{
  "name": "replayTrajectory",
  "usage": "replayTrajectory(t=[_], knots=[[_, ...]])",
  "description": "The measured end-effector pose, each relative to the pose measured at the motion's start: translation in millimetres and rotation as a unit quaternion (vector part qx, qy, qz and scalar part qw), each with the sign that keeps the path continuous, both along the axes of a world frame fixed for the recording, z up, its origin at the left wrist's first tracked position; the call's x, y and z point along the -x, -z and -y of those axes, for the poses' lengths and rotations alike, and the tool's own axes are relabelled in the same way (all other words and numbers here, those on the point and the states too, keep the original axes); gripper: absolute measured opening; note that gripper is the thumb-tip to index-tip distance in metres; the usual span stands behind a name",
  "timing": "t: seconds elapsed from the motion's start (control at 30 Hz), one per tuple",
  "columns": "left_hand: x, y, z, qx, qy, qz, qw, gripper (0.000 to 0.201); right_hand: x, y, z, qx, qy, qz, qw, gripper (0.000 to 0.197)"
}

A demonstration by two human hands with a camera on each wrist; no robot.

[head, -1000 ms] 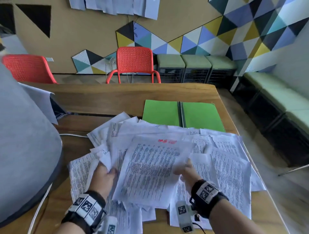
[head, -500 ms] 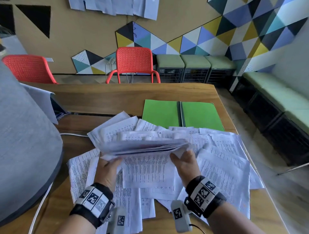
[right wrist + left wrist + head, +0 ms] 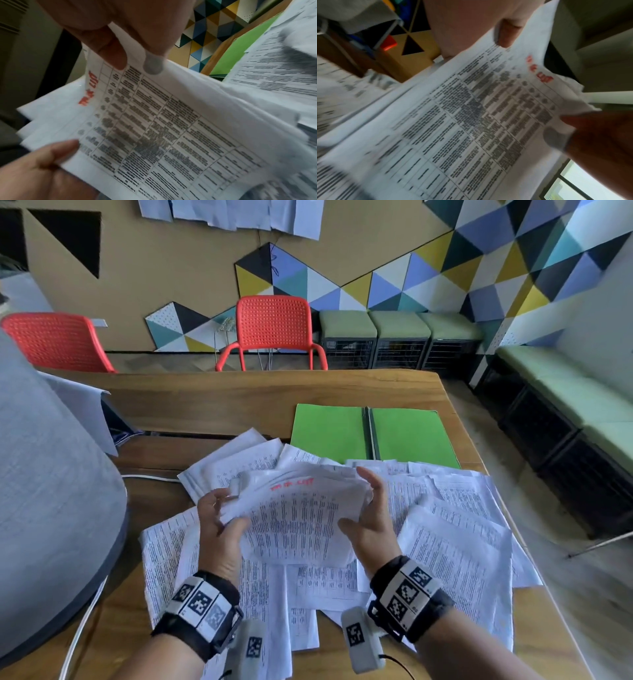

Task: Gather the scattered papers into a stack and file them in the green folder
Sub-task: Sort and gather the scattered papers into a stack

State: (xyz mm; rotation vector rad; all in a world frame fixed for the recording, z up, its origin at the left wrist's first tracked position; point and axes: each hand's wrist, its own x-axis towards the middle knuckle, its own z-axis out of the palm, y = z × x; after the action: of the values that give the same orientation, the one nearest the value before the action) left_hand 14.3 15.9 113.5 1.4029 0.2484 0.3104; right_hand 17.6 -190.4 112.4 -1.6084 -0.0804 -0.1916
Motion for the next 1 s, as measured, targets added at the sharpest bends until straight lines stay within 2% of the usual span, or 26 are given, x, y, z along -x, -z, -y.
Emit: replayTrajectory(t=[0.03, 0.13, 0.2, 0.3, 0.37, 0.43, 0.5, 0.6, 0.7, 0.77, 0.9, 1.0], knots=[[-1.2, -2.9, 3.7, -0.004, 0.009, 0.007, 1.000, 0.040, -1.7, -1.5, -3.4, 0.012, 0.000, 0.015, 1.000, 0.079], [-4.7, -10.4, 13.3, -0.011, 0.005, 0.040, 0.999, 0.034, -3.9, -12.9, -14.6, -0.031, -0.001, 0.052, 0.998, 0.066], [-3.5, -9.3, 12.9, -0.008, -0.018, 0.044, 0.999, 0.038, -3.0, -14.5, -15.6, -0.043, 0.009, 0.057, 0.997, 0.073], [-1.0, -0.9, 1.6, -0.001, -0.060, 0.013, 0.998, 0.051, -7.2, -4.4, -4.3, -0.098, 0.028, -0.016, 0.995, 0.089], [-1.5, 5.7, -3.6, 0.015, -0.070, -0.016, 0.997, 0.052, -10.9, 1.9, -0.1, -0.146, 0.014, -0.075, 0.986, 0.090], [-3.2, 9.6, -3.3, 0.033, -0.067, -0.040, 0.996, 0.053, -15.4, 2.8, -2.8, -0.171, -0.010, -0.081, 0.982, 0.081], [-4.0, 8.5, 0.3, -0.001, -0.058, -0.041, 0.997, 0.049, -19.1, -2.5, -8.2, -0.187, -0.015, -0.057, 0.981, 0.068], [-4.5, -0.9, 3.5, -0.058, -0.043, -0.008, 0.997, 0.035, -20.5, -7.1, -9.9, -0.180, -0.001, -0.034, 0.983, 0.049], [-5.2, -5.7, 0.1, -0.055, -0.023, 0.009, 0.998, 0.033, -17.0, -3.6, -4.4, -0.170, 0.001, -0.029, 0.985, 0.045], [-5.1, -10.8, -0.4, -0.062, -0.010, 0.032, 0.997, 0.027, -16.7, -0.9, -2.2, -0.170, -0.003, -0.025, 0.985, 0.035], [-13.0, -26.2, 7.5, -0.129, -0.061, 0.065, 0.988, 0.021, -16.8, -6.5, -1.0, -0.160, -0.010, -0.010, 0.987, 0.030], [-21.1, -27.7, 9.4, -0.137, -0.103, 0.059, 0.983, 0.009, -15.4, -13.3, -1.9, -0.160, -0.009, 0.021, 0.987, 0.012]])
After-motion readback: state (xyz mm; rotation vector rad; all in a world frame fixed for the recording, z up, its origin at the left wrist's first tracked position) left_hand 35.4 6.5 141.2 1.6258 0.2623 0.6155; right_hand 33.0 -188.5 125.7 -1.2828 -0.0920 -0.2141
